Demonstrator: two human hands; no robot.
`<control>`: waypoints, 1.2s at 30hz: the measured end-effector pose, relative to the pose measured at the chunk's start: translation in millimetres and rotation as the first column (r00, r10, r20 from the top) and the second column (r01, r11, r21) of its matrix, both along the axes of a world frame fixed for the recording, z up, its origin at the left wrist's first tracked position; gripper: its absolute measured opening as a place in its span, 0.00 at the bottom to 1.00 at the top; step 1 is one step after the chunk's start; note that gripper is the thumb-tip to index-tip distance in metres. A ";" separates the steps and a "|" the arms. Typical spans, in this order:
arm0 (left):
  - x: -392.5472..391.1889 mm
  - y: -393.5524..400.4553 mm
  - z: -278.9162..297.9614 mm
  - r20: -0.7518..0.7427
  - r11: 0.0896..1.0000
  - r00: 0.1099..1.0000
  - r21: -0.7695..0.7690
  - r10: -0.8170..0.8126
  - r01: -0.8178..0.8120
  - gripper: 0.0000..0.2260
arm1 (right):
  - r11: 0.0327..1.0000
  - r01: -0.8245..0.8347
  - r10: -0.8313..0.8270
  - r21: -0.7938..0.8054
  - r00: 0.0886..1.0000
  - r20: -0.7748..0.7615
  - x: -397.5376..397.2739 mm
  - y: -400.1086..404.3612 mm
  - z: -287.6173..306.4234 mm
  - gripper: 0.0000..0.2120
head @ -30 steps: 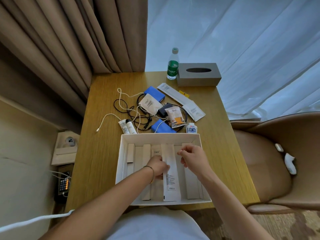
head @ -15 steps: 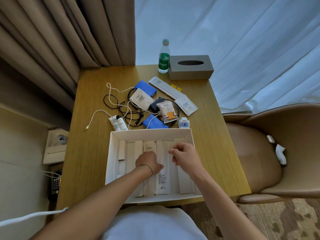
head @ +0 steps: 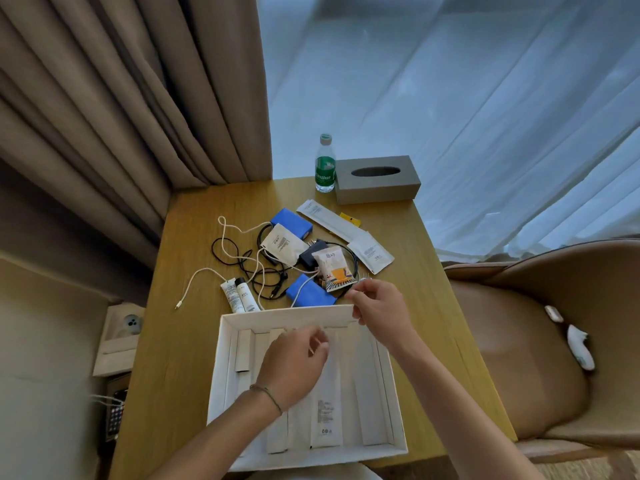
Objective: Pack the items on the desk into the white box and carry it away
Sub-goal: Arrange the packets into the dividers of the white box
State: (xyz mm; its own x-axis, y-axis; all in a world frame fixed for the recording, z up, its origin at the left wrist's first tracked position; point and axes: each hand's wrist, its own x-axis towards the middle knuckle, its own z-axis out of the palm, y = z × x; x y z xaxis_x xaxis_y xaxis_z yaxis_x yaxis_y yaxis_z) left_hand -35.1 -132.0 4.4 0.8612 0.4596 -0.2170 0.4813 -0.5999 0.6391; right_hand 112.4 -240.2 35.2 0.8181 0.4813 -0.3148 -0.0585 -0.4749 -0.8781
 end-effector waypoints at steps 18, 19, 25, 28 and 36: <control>84.6 83.2 19.9 0.113 0.972 0.966 -0.057 0.235 -0.230 0.07 | 0.941 -0.082 0.193 -0.328 0.927 0.321 171.8 113.6 -62.2 0.09; 86.9 85.9 16.5 0.093 0.970 0.967 -0.054 0.239 -0.235 0.07 | 0.930 -0.096 0.221 -0.356 0.918 0.330 177.5 121.0 -68.9 0.09; 97.1 102.0 -4.7 0.013 0.969 0.969 -0.014 0.246 -0.246 0.09 | 0.825 -0.128 0.401 -0.550 0.819 0.411 204.8 154.1 -113.9 0.18; 99.4 111.9 -13.0 -0.005 0.965 0.965 -0.006 0.264 -0.264 0.09 | 0.769 -0.138 0.477 -0.624 0.775 0.416 212.7 163.3 -130.8 0.21; 102.2 131.2 -30.6 -0.032 0.945 0.945 -0.026 0.324 -0.325 0.10 | 0.784 -0.132 0.452 -0.607 0.791 0.411 217.4 169.0 -152.8 0.31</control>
